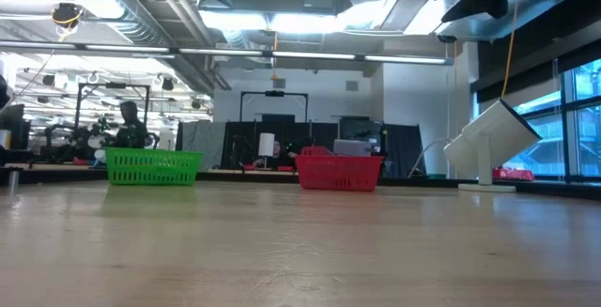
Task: Pick & Place Office items
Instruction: Return to Home Position
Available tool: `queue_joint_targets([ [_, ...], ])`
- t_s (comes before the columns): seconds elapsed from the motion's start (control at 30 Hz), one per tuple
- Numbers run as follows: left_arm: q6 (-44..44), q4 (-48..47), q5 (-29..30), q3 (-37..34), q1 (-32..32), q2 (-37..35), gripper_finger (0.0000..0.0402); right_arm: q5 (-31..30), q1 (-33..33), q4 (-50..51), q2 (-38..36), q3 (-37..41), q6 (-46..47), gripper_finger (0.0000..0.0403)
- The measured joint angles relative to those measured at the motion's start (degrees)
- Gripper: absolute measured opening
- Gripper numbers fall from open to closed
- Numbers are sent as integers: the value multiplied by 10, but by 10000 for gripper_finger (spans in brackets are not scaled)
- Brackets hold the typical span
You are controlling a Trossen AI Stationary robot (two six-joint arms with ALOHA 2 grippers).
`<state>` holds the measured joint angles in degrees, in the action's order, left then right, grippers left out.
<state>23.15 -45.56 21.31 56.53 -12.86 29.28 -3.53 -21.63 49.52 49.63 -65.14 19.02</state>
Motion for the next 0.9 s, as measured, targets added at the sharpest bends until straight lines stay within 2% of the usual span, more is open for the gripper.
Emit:
queue_joint_targets([
  [0.13,-19,100,-28,-79,0,-36,196,29,0,26,0,0,-2,292],
  [0.37,-9,256,-98,-201,0,-82,196,28,11,75,0,0,0,292],
  [0.7,10,456,-160,-336,0,-88,196,-34,70,83,-3,4,0,292],
  [0.9,16,529,-163,-393,0,-88,196,-46,93,54,-28,70,41,292],
])
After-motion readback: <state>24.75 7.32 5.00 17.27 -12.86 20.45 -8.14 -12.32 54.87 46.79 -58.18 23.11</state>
